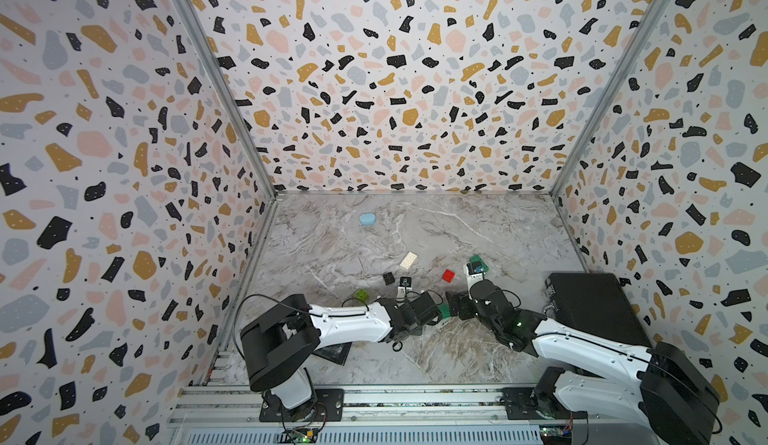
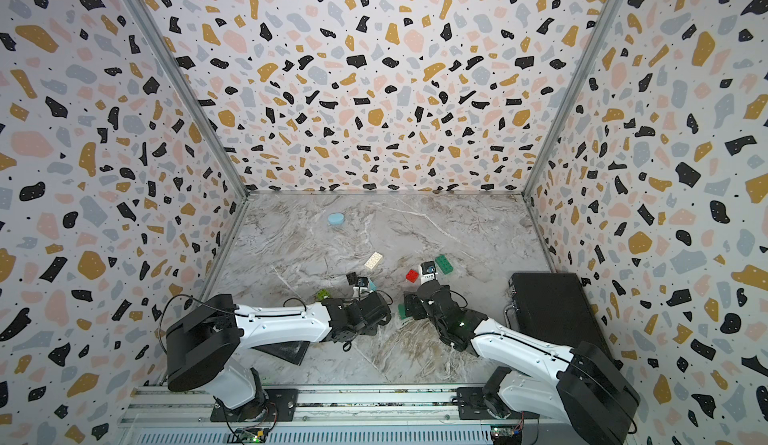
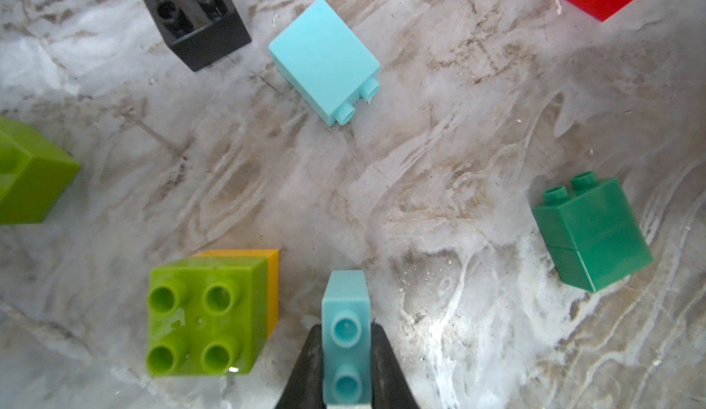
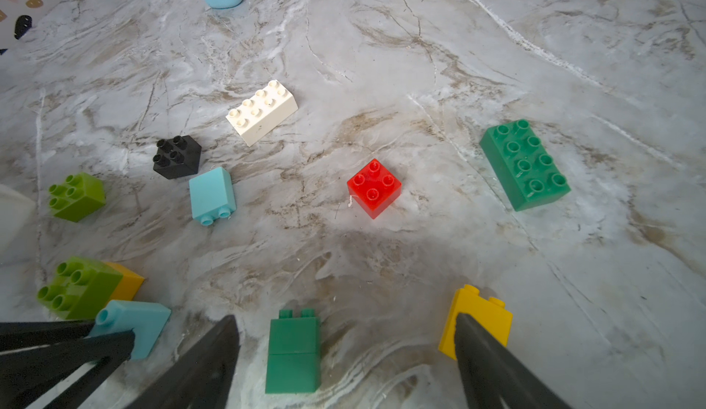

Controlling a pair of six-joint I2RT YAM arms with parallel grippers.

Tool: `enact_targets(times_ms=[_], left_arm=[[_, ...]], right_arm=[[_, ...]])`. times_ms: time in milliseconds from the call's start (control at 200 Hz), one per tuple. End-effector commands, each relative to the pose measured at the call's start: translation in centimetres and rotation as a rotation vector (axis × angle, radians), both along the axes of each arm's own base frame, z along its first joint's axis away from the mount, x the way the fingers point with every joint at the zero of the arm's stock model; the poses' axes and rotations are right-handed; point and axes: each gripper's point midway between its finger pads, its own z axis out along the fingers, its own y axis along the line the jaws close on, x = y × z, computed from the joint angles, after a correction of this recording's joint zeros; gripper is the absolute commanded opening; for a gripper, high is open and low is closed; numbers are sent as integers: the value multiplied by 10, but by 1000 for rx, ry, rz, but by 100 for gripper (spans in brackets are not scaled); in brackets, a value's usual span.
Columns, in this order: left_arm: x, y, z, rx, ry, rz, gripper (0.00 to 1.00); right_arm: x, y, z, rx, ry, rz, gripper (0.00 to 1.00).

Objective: Assemble the letter h with lego
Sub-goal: Place the lego brick at the center of the board.

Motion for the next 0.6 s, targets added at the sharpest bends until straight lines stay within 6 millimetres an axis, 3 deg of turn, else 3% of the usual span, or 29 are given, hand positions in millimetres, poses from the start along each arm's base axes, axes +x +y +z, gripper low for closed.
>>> enact_targets(times_ms=[0, 591], left_arm=[[-7, 6, -12, 57, 38, -14, 26], [1, -11, -10, 47, 23, -47, 28]], right_arm=[[1, -1, 0, -2, 4, -3, 90], [0, 0, -1, -6, 6, 4, 90]])
